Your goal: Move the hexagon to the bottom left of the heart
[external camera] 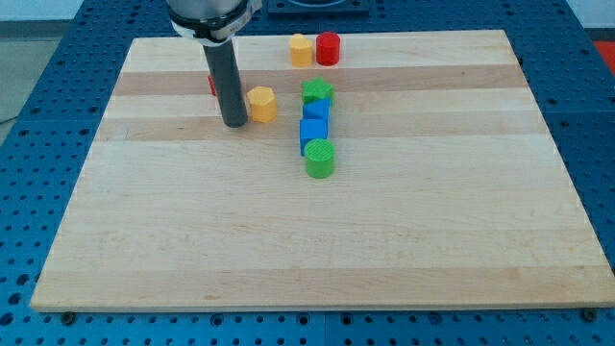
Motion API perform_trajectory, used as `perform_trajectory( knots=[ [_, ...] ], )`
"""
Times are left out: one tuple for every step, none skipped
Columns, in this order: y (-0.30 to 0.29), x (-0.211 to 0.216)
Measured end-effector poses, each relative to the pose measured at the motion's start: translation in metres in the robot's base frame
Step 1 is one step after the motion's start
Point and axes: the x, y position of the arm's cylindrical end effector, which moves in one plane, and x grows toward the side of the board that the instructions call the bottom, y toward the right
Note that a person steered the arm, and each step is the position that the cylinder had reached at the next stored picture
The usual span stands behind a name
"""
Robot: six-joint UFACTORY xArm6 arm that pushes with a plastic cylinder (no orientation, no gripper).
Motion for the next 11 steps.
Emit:
perform_trajectory(
  knots=[
    [0.020,0.000],
    [0.025,-0.001],
    [0.025,-0.030],
    [0.025,-0.067],
    [0.022,-0.060],
    [0.020,-0.048],
    [0.029,-0.048],
    [0.043,-0.053],
    [0.051,-0.053],
    [0.052,-0.068],
    [0.052,-0.076]
  ],
)
